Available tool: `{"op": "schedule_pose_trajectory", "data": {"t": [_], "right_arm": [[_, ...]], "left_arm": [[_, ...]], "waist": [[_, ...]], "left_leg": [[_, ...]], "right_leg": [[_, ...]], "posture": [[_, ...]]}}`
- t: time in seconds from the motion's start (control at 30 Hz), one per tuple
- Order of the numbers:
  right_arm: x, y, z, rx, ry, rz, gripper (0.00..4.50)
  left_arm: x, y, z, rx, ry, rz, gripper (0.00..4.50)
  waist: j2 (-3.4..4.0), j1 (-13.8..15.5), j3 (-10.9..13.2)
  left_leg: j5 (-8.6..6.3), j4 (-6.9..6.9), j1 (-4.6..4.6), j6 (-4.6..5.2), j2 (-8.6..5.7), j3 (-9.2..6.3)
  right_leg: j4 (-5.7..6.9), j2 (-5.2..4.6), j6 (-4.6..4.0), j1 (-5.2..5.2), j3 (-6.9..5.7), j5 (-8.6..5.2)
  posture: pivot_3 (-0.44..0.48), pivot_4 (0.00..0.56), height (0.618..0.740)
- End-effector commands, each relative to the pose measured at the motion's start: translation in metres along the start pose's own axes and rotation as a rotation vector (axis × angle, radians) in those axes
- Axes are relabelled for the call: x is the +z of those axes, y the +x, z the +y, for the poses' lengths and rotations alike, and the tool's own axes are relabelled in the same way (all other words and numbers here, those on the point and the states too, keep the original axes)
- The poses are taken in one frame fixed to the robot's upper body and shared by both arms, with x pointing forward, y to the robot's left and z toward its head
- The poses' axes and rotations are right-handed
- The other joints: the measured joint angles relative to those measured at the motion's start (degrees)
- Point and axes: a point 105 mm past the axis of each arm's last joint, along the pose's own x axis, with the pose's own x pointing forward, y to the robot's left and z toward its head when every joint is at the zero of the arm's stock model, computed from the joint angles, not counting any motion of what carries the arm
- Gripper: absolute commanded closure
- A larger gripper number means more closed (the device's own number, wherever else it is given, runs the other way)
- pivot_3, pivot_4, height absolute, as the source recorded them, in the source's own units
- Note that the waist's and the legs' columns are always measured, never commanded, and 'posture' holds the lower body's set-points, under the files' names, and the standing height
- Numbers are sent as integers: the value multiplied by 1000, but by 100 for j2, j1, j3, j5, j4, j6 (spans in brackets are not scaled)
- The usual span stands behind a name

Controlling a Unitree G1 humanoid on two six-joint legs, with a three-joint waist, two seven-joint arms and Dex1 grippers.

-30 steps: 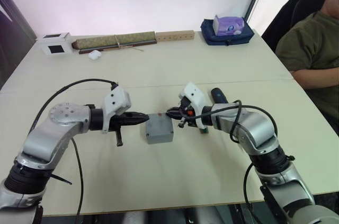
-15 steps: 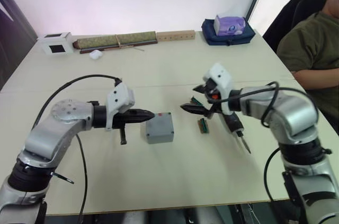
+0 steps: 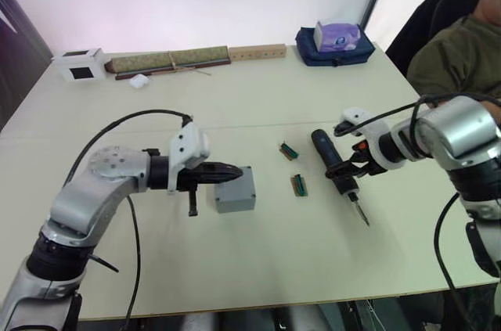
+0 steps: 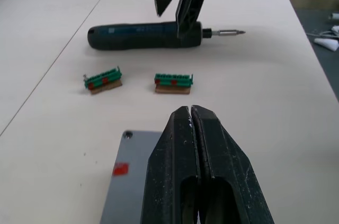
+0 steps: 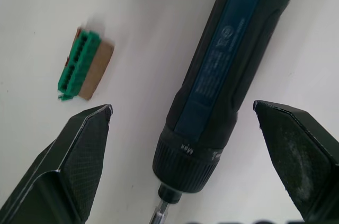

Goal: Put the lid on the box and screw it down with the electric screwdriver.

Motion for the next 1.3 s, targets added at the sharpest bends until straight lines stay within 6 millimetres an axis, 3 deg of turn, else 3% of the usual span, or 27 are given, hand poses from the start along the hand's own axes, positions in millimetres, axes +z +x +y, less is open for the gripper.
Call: {"op": "schedule_pose_trajectory", "data": {"t": [0.03,0.13,0.27,0.5,0.7,0.73,0.8,1.0,1.13,1.2,1.23,1.3], "right_arm": [[3,1,-3,-7,20,24,39],[-2,5,-9,-24,44,52,39],[-15,29,-12,-31,84,126,39],[-14,43,-11,-29,63,137,39],[-7,44,-11,-36,41,105,1953],[-5,44,-11,-40,41,97,2442],[0,42,-11,-46,45,78,2646],[28,11,-9,-63,4,-109,2648],[53,-12,8,-32,-132,-314,2648],[78,-29,36,93,-154,-528,2648],[103,-47,60,153,-252,-789,2648],[123,-81,89,194,-337,-1160,2648]], "left_arm": [[2,-1,0,17,38,-11,4500],[3,5,-2,17,41,-17,4500],[2,3,-5,22,37,-24,4500],[4,2,-3,49,49,-19,4500],[5,0,2,86,67,-5,4500],[3,-2,2,89,66,-1,4500],[0,-6,3,96,66,16,4500],[-11,-18,6,106,50,81,4500],[-18,-22,9,102,36,114,4500],[-20,-24,13,101,23,119,4500],[-22,-23,13,90,23,133,4500],[-25,-24,13,77,23,156,4500]], "waist": [[0,1,0],[0,11,0],[-4,12,-2],[-12,-3,-8],[-17,-14,-11],[-17,-17,-11],[-17,-42,-11],[3,-120,2],[3,-119,3],[2,-131,3],[2,-149,3],[2,-177,5]], "left_leg": [[0,0,0,0,0,0],[0,0,-1,0,0,0],[0,2,-2,0,-1,0],[0,2,2,0,1,1],[0,3,7,0,2,0],[0,3,7,0,2,0],[0,3,7,0,3,0],[0,1,-2,0,3,-1],[0,-5,-6,0,2,-1],[0,-5,-7,0,2,0],[0,-5,-7,0,3,-1],[0,-7,-3,0,8,0]], "right_leg": [[0,1,0,0,0,0],[0,0,0,0,0,0],[0,-1,0,-1,0,0],[1,1,1,3,1,1],[2,4,-2,6,1,3],[2,5,-2,6,1,3],[2,6,-2,6,1,3],[5,4,-2,-6,1,3],[2,4,-2,-11,1,2],[1,3,-2,-11,1,2],[1,5,-2,-11,1,2],[4,15,-1,-12,6,3]], "posture": [[0,150,740],[0,150,740],[0,150,740],[0,150,740],[0,150,740],[0,150,740],[0,150,740],[0,150,740],[0,150,740],[0,150,740],[0,150,740],[0,150,740]]}}
